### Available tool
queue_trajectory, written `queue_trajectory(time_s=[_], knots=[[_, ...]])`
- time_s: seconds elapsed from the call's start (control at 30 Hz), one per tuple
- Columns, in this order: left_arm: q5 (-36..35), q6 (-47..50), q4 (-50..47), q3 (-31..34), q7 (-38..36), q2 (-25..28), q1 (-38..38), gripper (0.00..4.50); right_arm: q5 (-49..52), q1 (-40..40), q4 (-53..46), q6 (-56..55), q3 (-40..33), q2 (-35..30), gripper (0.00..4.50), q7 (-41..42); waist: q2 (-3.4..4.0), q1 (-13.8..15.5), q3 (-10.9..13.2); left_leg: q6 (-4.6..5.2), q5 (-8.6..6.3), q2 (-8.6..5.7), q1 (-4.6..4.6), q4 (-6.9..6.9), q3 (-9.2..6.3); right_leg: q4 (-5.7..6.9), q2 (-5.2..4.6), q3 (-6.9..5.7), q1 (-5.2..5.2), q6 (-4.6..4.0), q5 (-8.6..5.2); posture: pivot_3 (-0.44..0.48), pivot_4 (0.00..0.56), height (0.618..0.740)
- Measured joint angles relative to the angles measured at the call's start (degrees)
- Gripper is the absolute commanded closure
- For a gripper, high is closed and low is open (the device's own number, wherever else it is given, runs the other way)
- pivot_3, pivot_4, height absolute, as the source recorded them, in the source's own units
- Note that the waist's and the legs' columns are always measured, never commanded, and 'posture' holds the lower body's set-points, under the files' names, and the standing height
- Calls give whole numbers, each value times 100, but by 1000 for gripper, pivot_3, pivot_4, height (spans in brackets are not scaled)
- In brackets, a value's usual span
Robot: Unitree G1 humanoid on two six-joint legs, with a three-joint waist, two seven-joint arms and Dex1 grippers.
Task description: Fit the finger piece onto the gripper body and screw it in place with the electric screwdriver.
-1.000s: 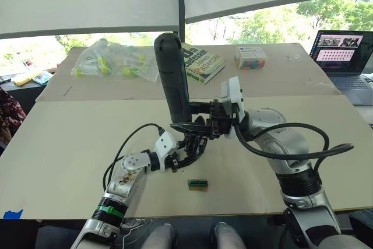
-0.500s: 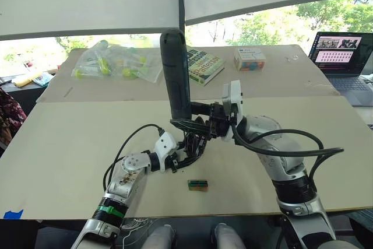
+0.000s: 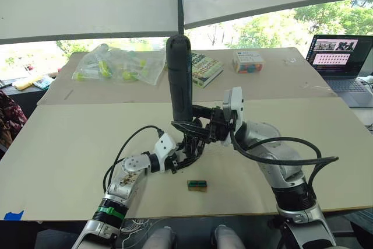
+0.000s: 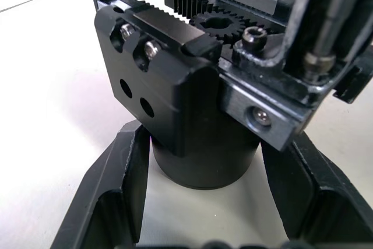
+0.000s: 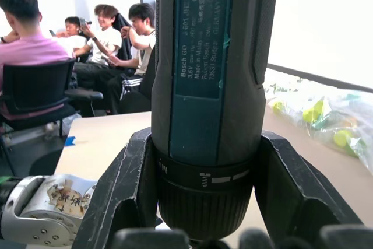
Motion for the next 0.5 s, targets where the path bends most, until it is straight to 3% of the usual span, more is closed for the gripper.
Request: queue_trajectory(time_s=[0.5], knots=[[0,54,1,2,7,4,11,2174,-210,-60,118,-364,209,-89,2576,187,-2,-1,-19,3,-4,2,41,-12,-1,-10,-1,0,46,41,-27,0,150,740]])
